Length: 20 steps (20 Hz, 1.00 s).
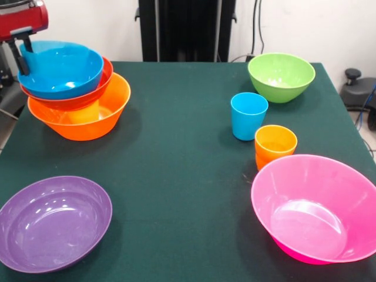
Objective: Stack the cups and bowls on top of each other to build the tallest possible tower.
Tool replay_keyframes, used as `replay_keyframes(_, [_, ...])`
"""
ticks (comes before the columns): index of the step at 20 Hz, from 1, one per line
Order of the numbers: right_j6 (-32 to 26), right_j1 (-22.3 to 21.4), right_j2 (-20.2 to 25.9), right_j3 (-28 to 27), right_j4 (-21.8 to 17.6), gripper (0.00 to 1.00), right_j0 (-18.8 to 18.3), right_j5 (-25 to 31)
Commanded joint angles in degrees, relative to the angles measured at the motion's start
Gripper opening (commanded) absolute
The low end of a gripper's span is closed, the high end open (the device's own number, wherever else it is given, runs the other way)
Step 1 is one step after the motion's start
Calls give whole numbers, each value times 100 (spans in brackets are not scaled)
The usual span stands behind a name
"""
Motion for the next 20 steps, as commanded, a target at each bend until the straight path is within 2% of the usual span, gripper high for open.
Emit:
replay_keyframes(1, [-975, -69, -420, 227, -593, 0, 428, -142])
replay_keyframes(10, [-767, -54, -457, 267, -737, 0, 530, -258])
replay_keyframes(20, [-652, -136, -418, 383, -653, 0, 527, -300])
